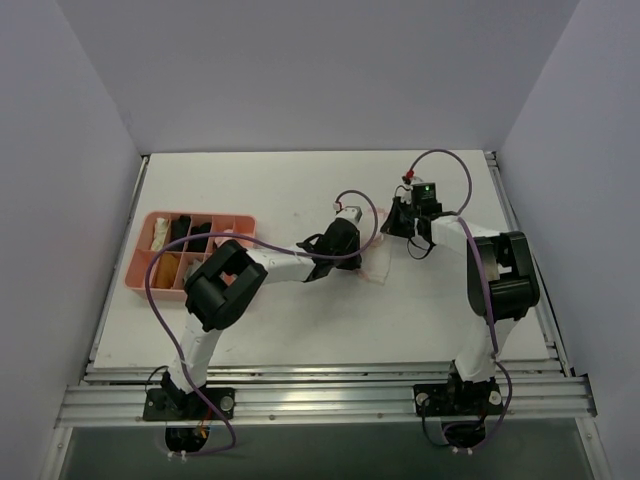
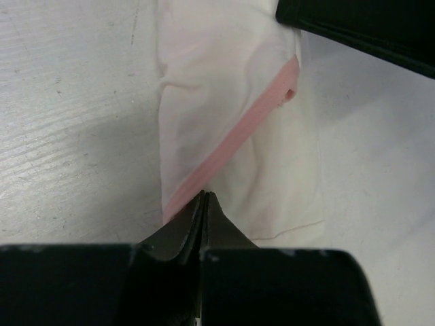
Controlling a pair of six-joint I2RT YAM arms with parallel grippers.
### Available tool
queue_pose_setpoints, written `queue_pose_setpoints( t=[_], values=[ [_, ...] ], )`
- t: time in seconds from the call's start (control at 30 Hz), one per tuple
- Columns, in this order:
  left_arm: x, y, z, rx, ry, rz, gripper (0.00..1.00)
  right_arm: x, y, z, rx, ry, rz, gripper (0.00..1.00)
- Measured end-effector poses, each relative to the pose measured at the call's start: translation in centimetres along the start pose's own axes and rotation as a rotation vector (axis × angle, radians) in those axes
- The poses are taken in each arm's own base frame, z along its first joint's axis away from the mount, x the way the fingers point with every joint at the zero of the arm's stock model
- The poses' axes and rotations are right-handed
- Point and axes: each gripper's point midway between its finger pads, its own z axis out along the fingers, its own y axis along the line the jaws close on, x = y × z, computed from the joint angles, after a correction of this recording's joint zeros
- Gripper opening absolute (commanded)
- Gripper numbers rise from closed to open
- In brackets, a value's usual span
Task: Roll the underwear
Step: Fold the underwear
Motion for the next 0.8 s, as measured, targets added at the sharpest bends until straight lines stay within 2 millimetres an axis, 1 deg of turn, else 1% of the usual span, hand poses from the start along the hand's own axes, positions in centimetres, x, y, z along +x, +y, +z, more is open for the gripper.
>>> queue_pose_setpoints(
  t=[0.13,0.23,0.47,0.53,0.6,0.7,0.8],
  values=[
    [-0.2,0.2,0.1,-0.015,-0.017,-0.005,0.02,0.2,-0.7,-0.2,0.023,0.000,0.012,0.00],
    [-0.2,0.2,0.2,-0.013,-0.032,-0.009,0.02,-0.1,-1.0,-0.5,0.031,-0.007,0.017,0.00],
    [0.4,-0.1,-0.7,-0.010,-0.041,0.005,0.05,-0.6,-0.8,-1.0,0.029,-0.022,0.021,0.00],
    [0.6,-0.7,-1.1,-0.007,-0.040,0.017,0.06,-0.7,-0.7,-1.1,0.026,-0.027,0.020,0.00],
    [0.6,-1.6,-1.5,0.009,-0.042,0.029,0.06,-0.9,-0.6,-1.2,0.025,-0.031,0.019,0.00],
    [0.4,-3.0,-2.2,0.036,-0.052,0.044,0.06,-0.8,-0.6,-1.2,0.025,-0.031,0.019,0.00],
    [0.0,-4.2,-2.3,0.057,-0.064,0.051,0.05,-0.5,-0.8,-1.2,0.028,-0.024,0.022,0.00]
  ],
)
